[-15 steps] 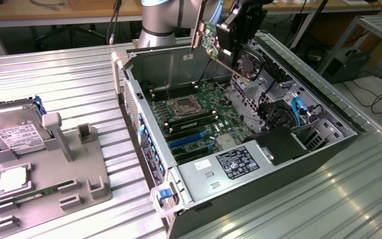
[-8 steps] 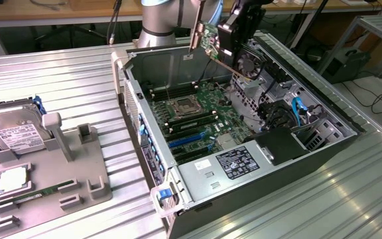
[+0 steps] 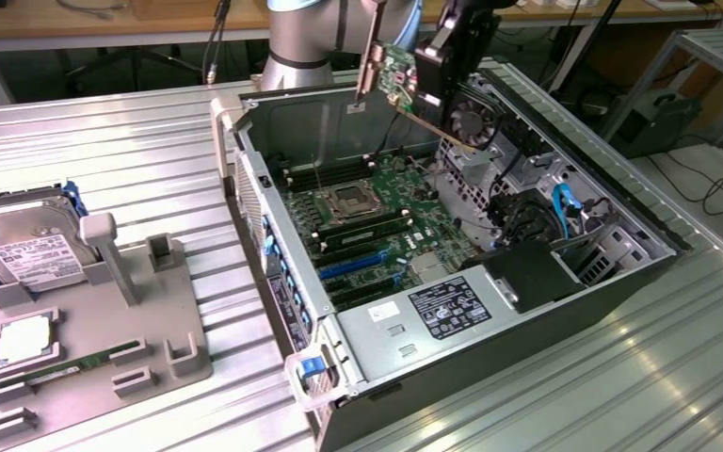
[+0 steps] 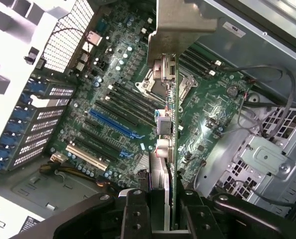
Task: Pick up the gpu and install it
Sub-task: 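Insert the gpu into the slot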
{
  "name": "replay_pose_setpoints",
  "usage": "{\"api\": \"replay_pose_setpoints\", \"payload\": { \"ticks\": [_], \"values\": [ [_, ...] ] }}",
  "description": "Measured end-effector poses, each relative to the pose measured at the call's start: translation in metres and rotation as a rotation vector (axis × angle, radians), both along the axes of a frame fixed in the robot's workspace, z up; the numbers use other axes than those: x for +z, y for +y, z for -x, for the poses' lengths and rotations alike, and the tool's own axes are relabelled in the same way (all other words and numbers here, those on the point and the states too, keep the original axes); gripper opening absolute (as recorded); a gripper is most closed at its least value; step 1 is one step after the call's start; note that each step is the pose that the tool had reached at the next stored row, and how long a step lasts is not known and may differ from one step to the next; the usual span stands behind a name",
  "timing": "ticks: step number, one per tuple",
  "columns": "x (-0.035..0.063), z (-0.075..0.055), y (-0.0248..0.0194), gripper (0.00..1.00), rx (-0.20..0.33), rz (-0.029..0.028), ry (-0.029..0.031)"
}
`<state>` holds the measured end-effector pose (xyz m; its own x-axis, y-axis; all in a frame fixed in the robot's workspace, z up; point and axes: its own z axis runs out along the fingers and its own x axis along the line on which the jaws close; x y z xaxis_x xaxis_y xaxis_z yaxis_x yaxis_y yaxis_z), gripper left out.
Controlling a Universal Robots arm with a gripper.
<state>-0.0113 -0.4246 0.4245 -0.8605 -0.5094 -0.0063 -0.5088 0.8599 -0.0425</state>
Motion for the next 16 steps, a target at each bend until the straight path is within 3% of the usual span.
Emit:
{"api": "replay_pose_setpoints", "payload": {
  "ticks": [16],
  "values": [
    [0.0000,0.0000,0.0000,0.28,0.131,0.0000,0.0000]
  ]
}}
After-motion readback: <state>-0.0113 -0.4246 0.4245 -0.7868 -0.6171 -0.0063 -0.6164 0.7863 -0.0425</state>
